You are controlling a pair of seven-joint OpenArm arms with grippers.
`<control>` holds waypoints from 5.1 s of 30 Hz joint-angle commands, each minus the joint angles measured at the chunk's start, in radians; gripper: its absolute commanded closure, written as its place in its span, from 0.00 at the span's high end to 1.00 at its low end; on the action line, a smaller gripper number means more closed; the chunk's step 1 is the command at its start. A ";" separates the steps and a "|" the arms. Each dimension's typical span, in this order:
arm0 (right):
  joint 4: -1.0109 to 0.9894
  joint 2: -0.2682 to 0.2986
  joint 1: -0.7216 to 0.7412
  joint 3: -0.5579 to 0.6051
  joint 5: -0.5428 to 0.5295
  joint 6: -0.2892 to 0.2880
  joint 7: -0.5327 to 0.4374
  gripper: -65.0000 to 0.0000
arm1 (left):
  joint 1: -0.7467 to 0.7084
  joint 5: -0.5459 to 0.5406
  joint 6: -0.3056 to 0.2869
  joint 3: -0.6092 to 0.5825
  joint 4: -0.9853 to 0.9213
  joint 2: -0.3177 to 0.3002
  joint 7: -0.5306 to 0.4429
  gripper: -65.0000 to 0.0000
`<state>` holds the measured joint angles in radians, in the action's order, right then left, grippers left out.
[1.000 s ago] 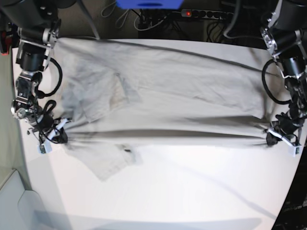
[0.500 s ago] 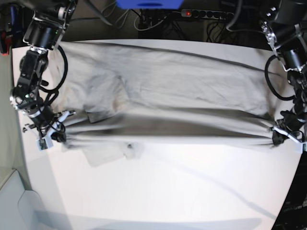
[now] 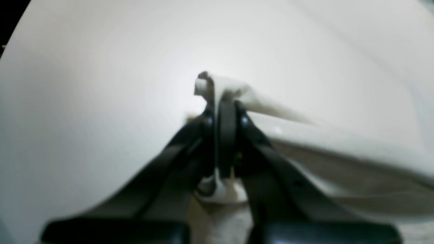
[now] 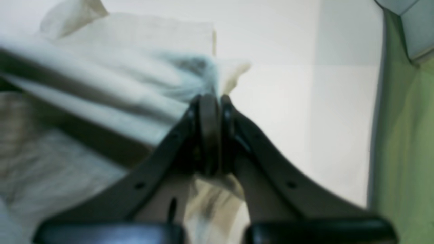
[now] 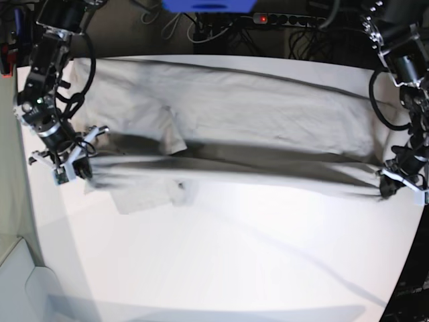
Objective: Layout the t-shirt on the table in an organized manner, then fold the t-shirt properly
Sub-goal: 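Lift the grasped edge and fold it over toward the collar with both grippers, then release the right gripper and regrasp the folded shirt end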
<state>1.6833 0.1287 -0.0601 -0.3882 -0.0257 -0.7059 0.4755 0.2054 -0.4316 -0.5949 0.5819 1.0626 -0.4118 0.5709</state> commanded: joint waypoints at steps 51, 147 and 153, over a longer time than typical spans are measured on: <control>0.128 0.006 -0.226 -0.004 -0.193 0.008 -0.041 0.00 | -0.301 -0.135 -0.001 0.277 0.299 0.047 0.099 0.01; -0.219 0.035 0.194 0.346 -0.185 0.008 0.381 0.43 | -0.275 0.012 -0.001 0.283 0.144 0.080 0.180 0.37; -0.226 0.044 0.202 0.318 -0.185 0.008 0.361 0.43 | -0.275 0.012 -0.001 0.284 0.144 0.077 0.180 0.37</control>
<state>1.4433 0.1635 0.1215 -0.0666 -0.1993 -0.6987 0.8589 -0.0772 -0.4042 -0.5949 0.8608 1.1912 -0.3134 0.7601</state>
